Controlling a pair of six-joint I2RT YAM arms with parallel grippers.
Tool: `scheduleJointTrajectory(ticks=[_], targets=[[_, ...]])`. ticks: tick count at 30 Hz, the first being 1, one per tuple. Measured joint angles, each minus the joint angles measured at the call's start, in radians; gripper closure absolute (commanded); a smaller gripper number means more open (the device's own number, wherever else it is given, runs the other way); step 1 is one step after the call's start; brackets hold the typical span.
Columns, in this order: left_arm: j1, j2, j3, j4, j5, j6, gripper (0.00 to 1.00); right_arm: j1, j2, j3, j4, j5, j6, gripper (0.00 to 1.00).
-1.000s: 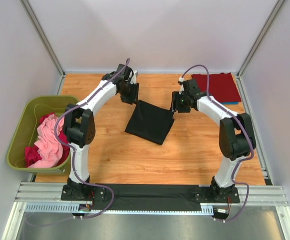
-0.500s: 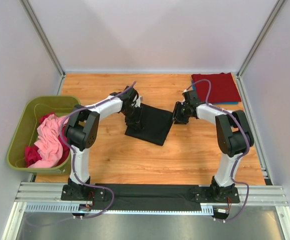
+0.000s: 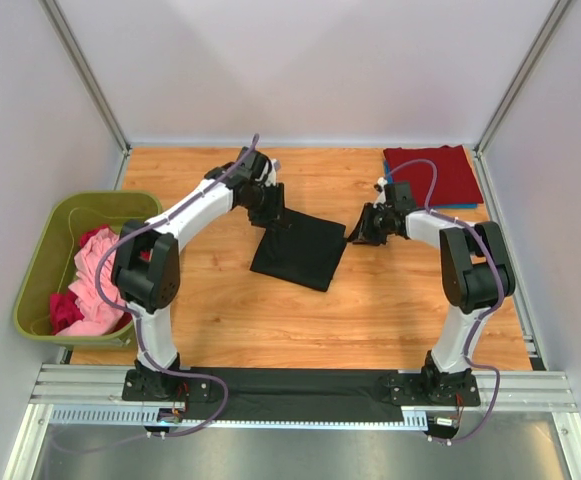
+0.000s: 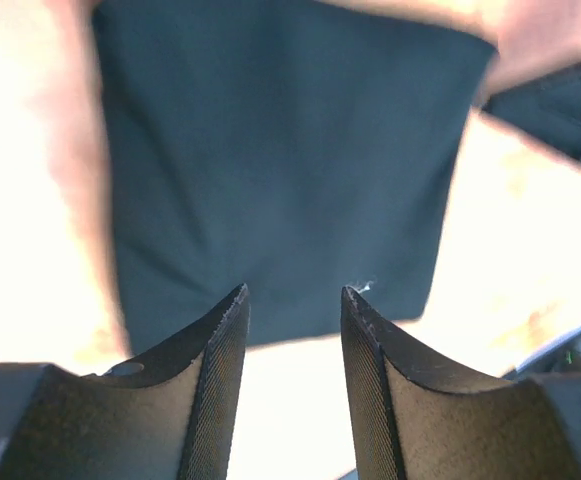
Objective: Fold and stack the t-shirts
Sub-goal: Fold the tshirt
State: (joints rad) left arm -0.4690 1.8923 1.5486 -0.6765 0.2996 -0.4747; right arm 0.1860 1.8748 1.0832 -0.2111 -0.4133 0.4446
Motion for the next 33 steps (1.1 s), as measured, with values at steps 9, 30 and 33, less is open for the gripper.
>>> scheduleJointTrajectory(ticks=[9, 30, 33], targets=[[0.107, 0.288, 0.243, 0.0, 0.067, 0.072, 0.53, 0.043, -0.167, -0.017, -0.097, 0.046, 0.123, 0.33], [0.126, 0.467, 0.507, -0.099, 0.113, 0.07, 0.5, 0.156, -0.039, -0.047, 0.046, 0.216, 0.169, 0.79], [0.146, 0.468, 0.557, -0.09, 0.126, 0.045, 0.5, 0.13, -0.014, -0.025, 0.048, 0.179, 0.121, 0.83]])
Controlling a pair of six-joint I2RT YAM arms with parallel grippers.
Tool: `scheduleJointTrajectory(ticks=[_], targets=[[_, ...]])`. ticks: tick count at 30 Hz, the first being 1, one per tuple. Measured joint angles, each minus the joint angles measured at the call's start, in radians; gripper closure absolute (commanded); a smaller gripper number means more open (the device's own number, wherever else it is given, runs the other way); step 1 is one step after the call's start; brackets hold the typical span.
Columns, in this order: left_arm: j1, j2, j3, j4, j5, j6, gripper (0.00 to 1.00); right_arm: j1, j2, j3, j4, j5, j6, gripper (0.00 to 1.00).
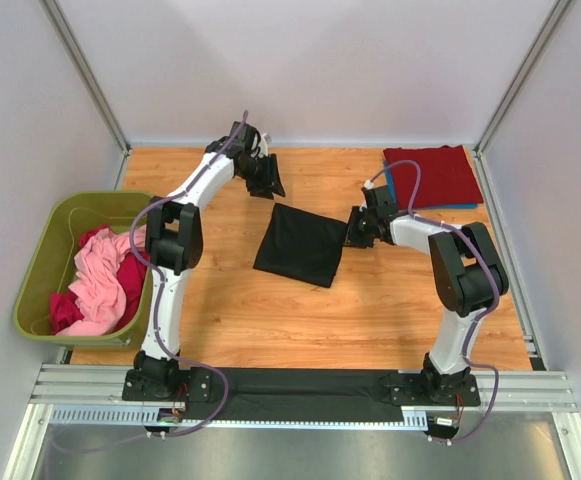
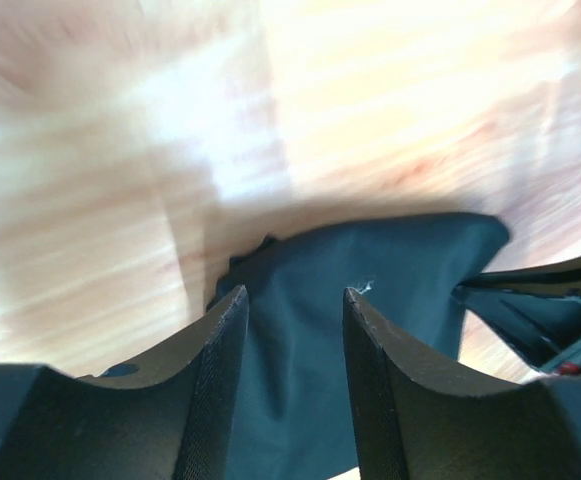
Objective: Fold and stack the t-shirts
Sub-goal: Fold the tshirt, then neatly place the folded tshirt to the corner
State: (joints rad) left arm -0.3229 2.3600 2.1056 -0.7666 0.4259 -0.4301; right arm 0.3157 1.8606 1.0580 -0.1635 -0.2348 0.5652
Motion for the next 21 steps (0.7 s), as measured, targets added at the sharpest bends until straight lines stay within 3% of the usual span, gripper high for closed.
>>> scheduleJointTrajectory(ticks=[5, 9, 12, 21], targets=[[0.019, 0.002, 0.024, 0.012, 0.007, -0.023, 0.5, -0.032, 0.055, 0.086, -0.029, -0.042, -0.121, 0.82], [0.016, 0.002, 0.024, -0.025, -0.026, -0.021, 0.49, -0.045, 0.104, 0.182, -0.065, -0.088, -0.18, 0.56], [0.012, -0.016, 0.015, -0.074, -0.103, -0.023, 0.49, -0.05, 0.122, 0.244, -0.08, -0.132, -0.193, 0.46], [0.017, -0.394, -0.32, -0.121, -0.192, -0.08, 0.5, -0.051, 0.077, 0.211, -0.09, -0.16, -0.18, 0.4]])
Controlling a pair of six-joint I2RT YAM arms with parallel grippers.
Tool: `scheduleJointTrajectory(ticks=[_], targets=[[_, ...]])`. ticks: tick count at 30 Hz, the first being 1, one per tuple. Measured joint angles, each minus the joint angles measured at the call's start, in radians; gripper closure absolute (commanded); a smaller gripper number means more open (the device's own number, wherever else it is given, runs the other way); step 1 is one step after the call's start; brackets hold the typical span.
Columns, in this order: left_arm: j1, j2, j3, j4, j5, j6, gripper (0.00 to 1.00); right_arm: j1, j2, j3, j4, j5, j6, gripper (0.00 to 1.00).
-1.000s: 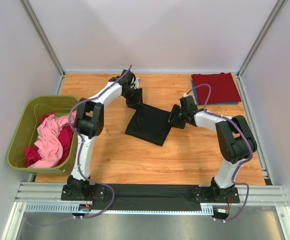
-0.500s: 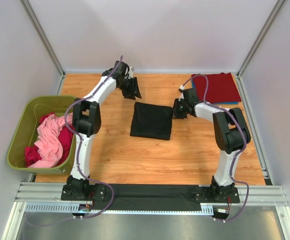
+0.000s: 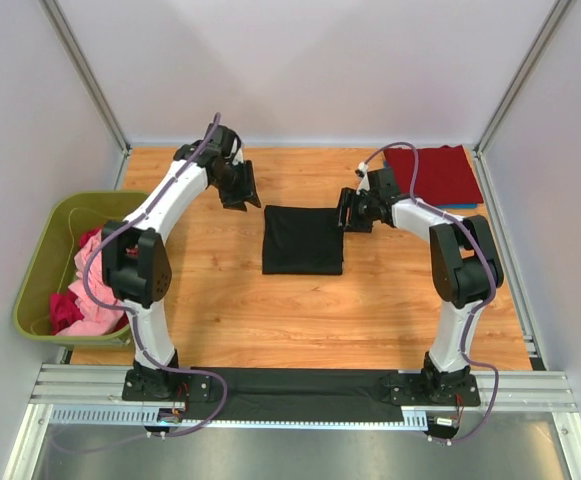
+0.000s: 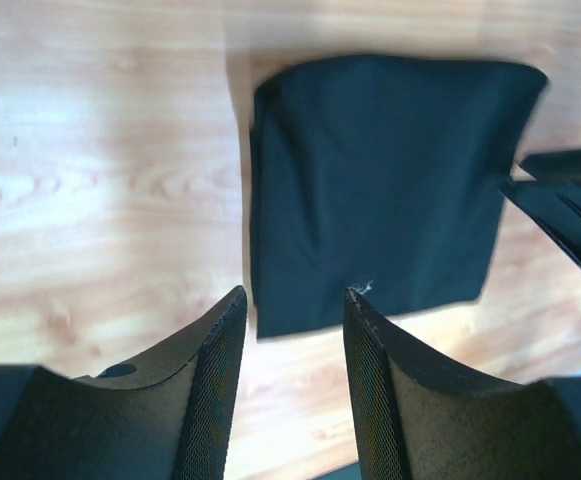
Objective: Fold and stack the t-shirts
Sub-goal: Neatly place the folded tshirt to the corner
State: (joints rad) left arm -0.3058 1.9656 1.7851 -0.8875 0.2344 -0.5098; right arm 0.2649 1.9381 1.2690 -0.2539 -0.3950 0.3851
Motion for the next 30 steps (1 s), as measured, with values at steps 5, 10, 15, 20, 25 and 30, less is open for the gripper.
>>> scheduleJointTrajectory(ticks=[5, 10, 15, 20, 25, 30], targets=[[0.0, -0.129, -0.129, 0.012, 0.025, 0.002, 0.5, 0.0, 0.0, -0.023, -0.022, 0.01, -0.006, 0.4], [0.0, -0.188, -0.277, 0.005, 0.051, 0.005, 0.5, 0.003, 0.0, -0.054, -0.024, 0.016, -0.013, 0.4], [0.0, -0.236, -0.33, -0.014, 0.061, 0.01, 0.5, 0.022, -0.007, -0.08, 0.021, 0.014, -0.008, 0.42], [0.0, -0.276, -0.331, -0.013, 0.074, 0.014, 0.5, 0.058, -0.008, -0.094, 0.055, 0.004, 0.004, 0.46], [0.0, -0.296, -0.349, -0.011, 0.079, 0.014, 0.5, 0.072, -0.001, -0.098, 0.048, 0.01, 0.001, 0.76], [0.0, -0.299, -0.379, -0.009, 0.083, 0.014, 0.51, 0.072, 0.006, -0.097, 0.023, 0.025, -0.021, 1.0]])
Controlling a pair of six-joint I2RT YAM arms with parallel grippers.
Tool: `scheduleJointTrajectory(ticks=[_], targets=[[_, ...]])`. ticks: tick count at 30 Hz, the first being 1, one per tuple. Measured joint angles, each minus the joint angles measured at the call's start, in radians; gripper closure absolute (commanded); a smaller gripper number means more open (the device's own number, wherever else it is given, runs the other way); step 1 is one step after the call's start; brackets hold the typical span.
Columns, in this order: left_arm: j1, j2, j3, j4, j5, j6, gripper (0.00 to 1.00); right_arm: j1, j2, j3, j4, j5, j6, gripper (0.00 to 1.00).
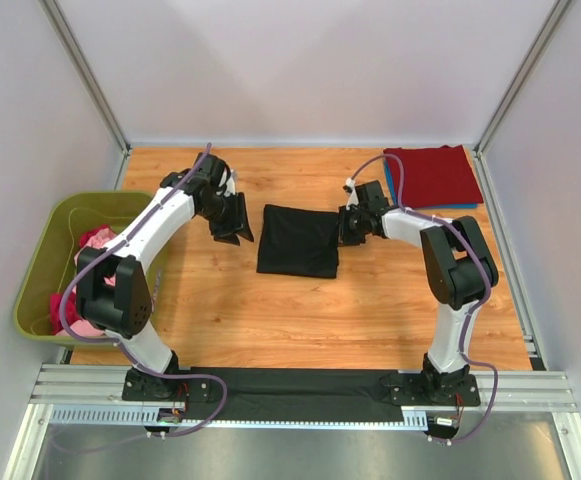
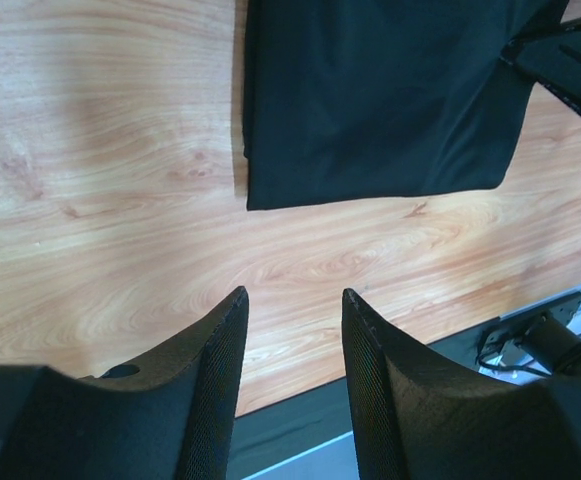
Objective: Fold and stack the t-shirts
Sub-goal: Neatly place the folded tshirt to the corner
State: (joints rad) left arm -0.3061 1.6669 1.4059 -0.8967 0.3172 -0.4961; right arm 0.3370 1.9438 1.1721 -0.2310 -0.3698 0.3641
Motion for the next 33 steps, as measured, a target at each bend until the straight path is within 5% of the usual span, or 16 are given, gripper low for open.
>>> scheduleJointTrajectory(ticks=[6, 18, 33], targets=[[-0.002, -0.018, -0.062, 0.025, 0.007, 0.0, 0.51, -0.01, 0.0, 0.097, -0.15, 0.075, -0.076, 1.0], [-0.027, -0.031, -0.168, 0.103, 0.037, -0.02, 0.51, -0.109, 0.122, 0.656, -0.531, 0.308, -0.324, 1.0], [-0.095, 0.008, -0.168, 0.143, 0.035, -0.06, 0.51, -0.243, 0.337, 1.036, -0.7, 0.481, -0.499, 1.0]])
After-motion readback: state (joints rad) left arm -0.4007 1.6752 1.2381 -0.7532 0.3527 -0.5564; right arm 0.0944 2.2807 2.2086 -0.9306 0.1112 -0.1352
